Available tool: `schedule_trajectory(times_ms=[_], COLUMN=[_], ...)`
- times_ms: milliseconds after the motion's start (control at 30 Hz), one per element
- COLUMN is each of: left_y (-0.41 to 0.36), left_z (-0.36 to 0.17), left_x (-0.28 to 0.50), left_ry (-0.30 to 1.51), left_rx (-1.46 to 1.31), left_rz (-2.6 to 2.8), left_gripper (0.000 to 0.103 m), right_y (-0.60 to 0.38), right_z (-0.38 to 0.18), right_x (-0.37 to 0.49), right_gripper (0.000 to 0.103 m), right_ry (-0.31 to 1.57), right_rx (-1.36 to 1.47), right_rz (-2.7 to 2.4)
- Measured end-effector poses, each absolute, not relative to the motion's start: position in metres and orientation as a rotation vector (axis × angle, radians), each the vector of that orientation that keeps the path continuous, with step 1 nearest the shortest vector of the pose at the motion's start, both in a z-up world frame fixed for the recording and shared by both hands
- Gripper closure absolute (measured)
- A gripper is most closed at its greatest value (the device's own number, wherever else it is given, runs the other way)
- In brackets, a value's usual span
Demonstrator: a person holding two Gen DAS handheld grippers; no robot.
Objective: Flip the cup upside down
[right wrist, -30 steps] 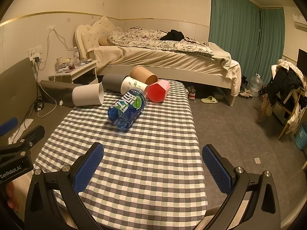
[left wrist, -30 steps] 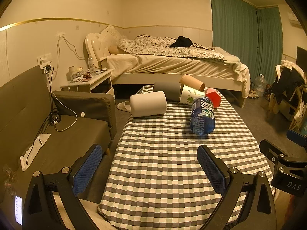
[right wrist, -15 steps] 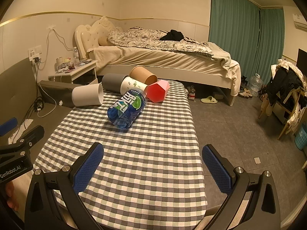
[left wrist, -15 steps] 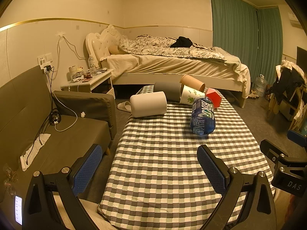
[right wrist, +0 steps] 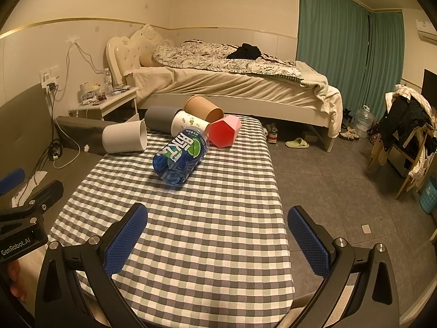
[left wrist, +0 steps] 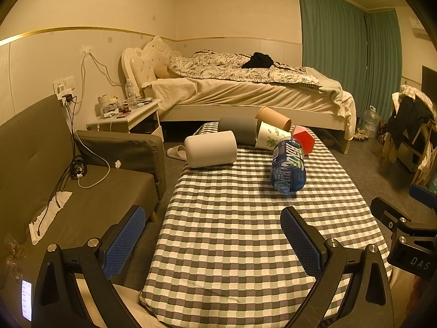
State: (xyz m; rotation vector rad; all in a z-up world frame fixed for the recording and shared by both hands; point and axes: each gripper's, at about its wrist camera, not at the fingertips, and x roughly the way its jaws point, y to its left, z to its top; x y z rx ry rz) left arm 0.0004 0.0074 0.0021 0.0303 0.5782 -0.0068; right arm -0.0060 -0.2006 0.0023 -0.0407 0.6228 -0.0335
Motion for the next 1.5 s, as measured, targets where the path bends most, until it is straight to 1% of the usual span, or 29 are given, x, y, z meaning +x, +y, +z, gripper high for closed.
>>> schedule_trajectory(times_ms=[1133, 1367, 1500], left_y=[0.005, 0.005, 0.003], left_z=[0.001, 0.003, 0.005], left_x=[0.001, 0.012, 0.033], left_ry=[0.594, 0.63, 0.665], left_rx=[0.044, 0.012, 0.002], left_rz=[-0.018, -0.019, -0.016], left_gripper=[0.001, 0.001, 0.001], right_y=[-0.208, -0.215, -0.224], right_z=[0.011, 0.012, 0.021], right_x=[-0.007, -0.004, 0.006], right_gripper=[0.0, 0.0, 0.0], right_ry=[0.624, 0.64, 0.639], right_rx=[-0.015, 0.001, 0.026], right_rz=[-0.044, -0.063, -0.077])
